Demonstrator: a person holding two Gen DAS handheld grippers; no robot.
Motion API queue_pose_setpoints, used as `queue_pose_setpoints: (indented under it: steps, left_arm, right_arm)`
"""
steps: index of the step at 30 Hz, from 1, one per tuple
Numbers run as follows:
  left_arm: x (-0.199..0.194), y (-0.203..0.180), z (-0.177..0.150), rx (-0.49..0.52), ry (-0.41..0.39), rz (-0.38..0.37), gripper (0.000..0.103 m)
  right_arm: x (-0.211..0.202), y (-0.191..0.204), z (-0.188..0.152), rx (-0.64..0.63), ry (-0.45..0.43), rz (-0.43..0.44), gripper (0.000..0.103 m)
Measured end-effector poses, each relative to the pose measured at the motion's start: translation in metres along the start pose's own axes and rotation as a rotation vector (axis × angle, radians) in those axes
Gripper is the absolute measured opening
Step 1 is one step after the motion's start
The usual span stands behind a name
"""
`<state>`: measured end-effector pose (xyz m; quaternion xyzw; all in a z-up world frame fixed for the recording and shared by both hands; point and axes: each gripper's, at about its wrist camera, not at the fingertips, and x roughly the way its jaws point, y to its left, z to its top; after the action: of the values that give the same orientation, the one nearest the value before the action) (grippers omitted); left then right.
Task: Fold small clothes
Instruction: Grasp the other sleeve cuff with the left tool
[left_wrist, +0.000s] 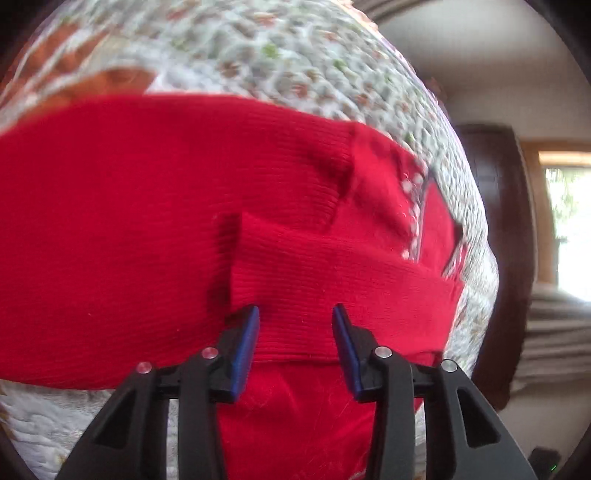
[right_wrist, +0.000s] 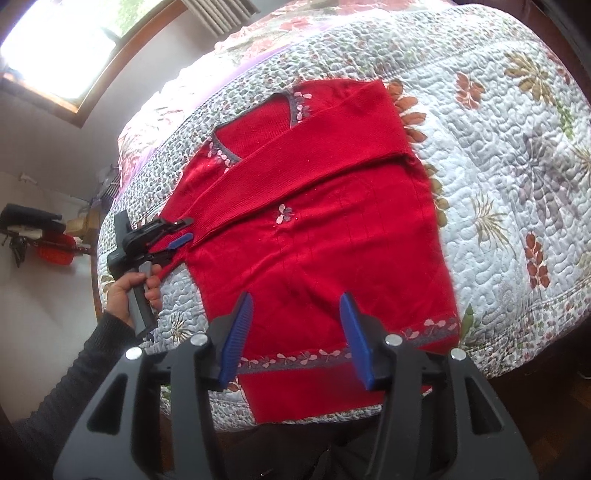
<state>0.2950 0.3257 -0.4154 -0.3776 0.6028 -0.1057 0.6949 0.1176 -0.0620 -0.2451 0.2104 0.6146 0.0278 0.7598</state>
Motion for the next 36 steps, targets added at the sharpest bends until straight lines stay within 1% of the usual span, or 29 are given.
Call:
queue_pose_setpoints:
  steps: [1, 2, 3, 5, 6, 7, 9, 10, 12, 14, 16, 18, 20, 21, 23, 24, 26, 27, 28, 29, 30, 31, 33, 35, 36]
  left_arm:
    - [-0.008, 0.001, -0.001, -0.004, -0.027, -0.003, 0.055]
    - [-0.021, 0.005, -0.003, -0.008, -0.063, -0.005, 0.06]
    - [-0.04, 0.015, -0.007, -0.033, -0.113, -0.016, 0.063]
    - [-0.073, 0.04, -0.014, -0.109, -0.179, -0.06, 0.065]
    - [-0.091, 0.056, -0.018, -0.158, -0.223, -0.068, 0.07]
    - [-0.118, 0.083, -0.028, -0.226, -0.29, -0.06, 0.077]
    - [-0.166, 0.135, -0.054, -0.362, -0.428, -0.037, 0.084]
    - [-0.184, 0.156, -0.065, -0.417, -0.475, -0.029, 0.088]
    - [-0.219, 0.204, -0.091, -0.547, -0.562, -0.032, 0.088]
    - [-0.244, 0.243, -0.112, -0.654, -0.626, -0.042, 0.088]
    - [-0.266, 0.282, -0.131, -0.746, -0.68, -0.044, 0.088]
    - [-0.282, 0.307, -0.134, -0.786, -0.719, -0.065, 0.088]
    - [-0.286, 0.318, -0.133, -0.809, -0.744, -0.072, 0.088]
    - [-0.286, 0.325, -0.132, -0.824, -0.75, -0.085, 0.088]
    - [-0.281, 0.335, -0.127, -0.859, -0.736, -0.116, 0.09]
    - [-0.284, 0.341, -0.125, -0.863, -0.734, -0.118, 0.091]
    - [-0.284, 0.341, -0.119, -0.859, -0.719, -0.091, 0.091]
    - [-0.284, 0.338, -0.116, -0.849, -0.705, -0.067, 0.09]
    - [-0.288, 0.339, -0.107, -0.844, -0.694, -0.039, 0.081]
    - [-0.287, 0.327, -0.102, -0.84, -0.676, 0.007, 0.073]
    - [-0.288, 0.324, -0.1, -0.843, -0.65, 0.059, 0.058]
    - [-0.289, 0.321, -0.098, -0.847, -0.63, 0.094, 0.048]
    - [-0.294, 0.323, -0.09, -0.841, -0.615, 0.108, 0.037]
    - [-0.296, 0.32, -0.082, -0.832, -0.589, 0.132, 0.035]
    - [-0.298, 0.317, -0.077, -0.82, -0.578, 0.145, 0.031]
  right_arm:
    - [-0.001, 0.0, 0.0, -0.003, -0.001, -0.001, 0.051]
    - [-0.002, 0.0, 0.001, -0.005, -0.002, 0.0, 0.051]
    - [-0.002, 0.0, 0.003, -0.006, -0.001, 0.0, 0.052]
    - [0.002, 0.001, 0.007, -0.007, 0.004, 0.005, 0.052]
    - [0.004, 0.002, 0.009, -0.007, 0.007, 0.011, 0.052]
    - [0.006, 0.005, 0.012, -0.008, 0.01, 0.023, 0.052]
    - [0.01, 0.014, 0.015, -0.02, 0.016, 0.04, 0.052]
    - [0.014, 0.023, 0.016, -0.041, 0.023, 0.047, 0.052]
    - [0.017, 0.034, 0.015, -0.075, 0.035, 0.054, 0.053]
    - [0.021, 0.048, 0.013, -0.12, 0.05, 0.052, 0.054]
    - [0.024, 0.06, 0.009, -0.153, 0.062, 0.046, 0.055]
    - [0.027, 0.068, 0.005, -0.173, 0.074, 0.041, 0.055]
    - [0.027, 0.074, 0.003, -0.186, 0.078, 0.034, 0.055]
    - [0.026, 0.077, 0.001, -0.193, 0.078, 0.032, 0.055]
    - [0.025, 0.081, -0.001, -0.201, 0.076, 0.025, 0.056]
    - [0.024, 0.082, -0.002, -0.203, 0.075, 0.023, 0.056]
    - [0.022, 0.084, -0.003, -0.204, 0.072, 0.019, 0.056]
    - [0.021, 0.083, -0.004, -0.204, 0.07, 0.019, 0.057]
    - [0.02, 0.083, -0.004, -0.203, 0.068, 0.02, 0.057]
    - [0.02, 0.082, -0.005, -0.202, 0.066, 0.02, 0.057]
    - [0.018, 0.081, -0.005, -0.199, 0.063, 0.022, 0.057]
    - [0.017, 0.081, -0.005, -0.197, 0.059, 0.024, 0.057]
    - [0.014, 0.079, -0.004, -0.194, 0.049, 0.029, 0.057]
    - [0.011, 0.076, -0.003, -0.19, 0.042, 0.032, 0.057]
    - [0.01, 0.074, -0.003, -0.187, 0.038, 0.033, 0.057]
